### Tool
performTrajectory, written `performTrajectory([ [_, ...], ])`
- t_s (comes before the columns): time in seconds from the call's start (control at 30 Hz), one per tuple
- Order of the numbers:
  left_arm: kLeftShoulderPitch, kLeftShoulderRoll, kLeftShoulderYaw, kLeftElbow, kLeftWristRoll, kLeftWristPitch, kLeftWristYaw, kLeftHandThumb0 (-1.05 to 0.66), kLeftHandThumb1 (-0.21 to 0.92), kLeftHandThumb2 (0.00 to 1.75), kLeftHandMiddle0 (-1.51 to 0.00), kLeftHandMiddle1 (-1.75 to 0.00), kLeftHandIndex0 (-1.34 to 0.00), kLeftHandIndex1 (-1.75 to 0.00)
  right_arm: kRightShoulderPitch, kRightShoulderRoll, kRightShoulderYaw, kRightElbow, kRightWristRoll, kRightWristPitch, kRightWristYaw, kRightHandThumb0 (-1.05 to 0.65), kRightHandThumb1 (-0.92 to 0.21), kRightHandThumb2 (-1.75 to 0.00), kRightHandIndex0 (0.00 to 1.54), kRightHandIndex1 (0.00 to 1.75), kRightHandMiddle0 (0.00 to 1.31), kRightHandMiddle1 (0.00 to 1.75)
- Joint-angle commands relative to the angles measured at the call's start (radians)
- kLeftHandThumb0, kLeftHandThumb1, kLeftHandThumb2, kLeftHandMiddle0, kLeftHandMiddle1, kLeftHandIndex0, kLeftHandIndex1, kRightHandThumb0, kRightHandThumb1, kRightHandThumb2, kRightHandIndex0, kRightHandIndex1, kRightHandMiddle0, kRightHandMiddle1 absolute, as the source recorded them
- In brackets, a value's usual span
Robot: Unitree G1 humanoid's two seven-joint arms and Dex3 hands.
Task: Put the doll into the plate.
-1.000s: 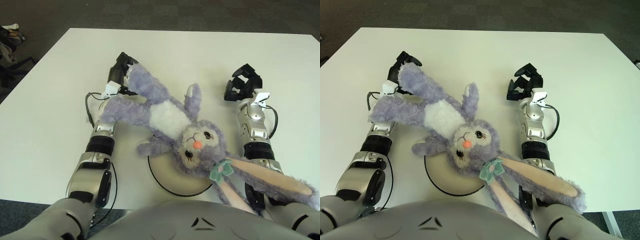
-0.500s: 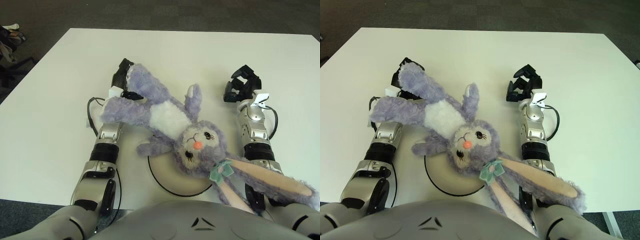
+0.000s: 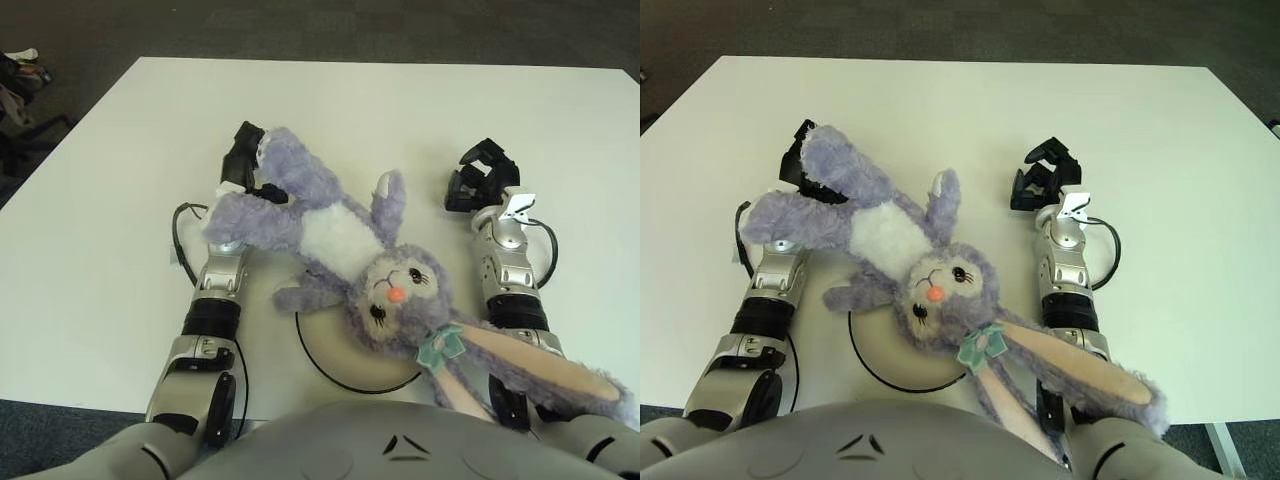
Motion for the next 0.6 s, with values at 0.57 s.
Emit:
performTrajectory([
  [0.57, 0.139, -0.051, -0.006, -0.126, -0.05, 0.1, -0.026, -0.01, 0.26, 1.39, -0.54, -1.75, -0.52, -1.75, 0.091, 0.039, 0.012, -0.117, -0.019, 0.021, -0.025, -0.01, 0.06, -1.74, 0.9, 1.74, 0.65, 1.74],
])
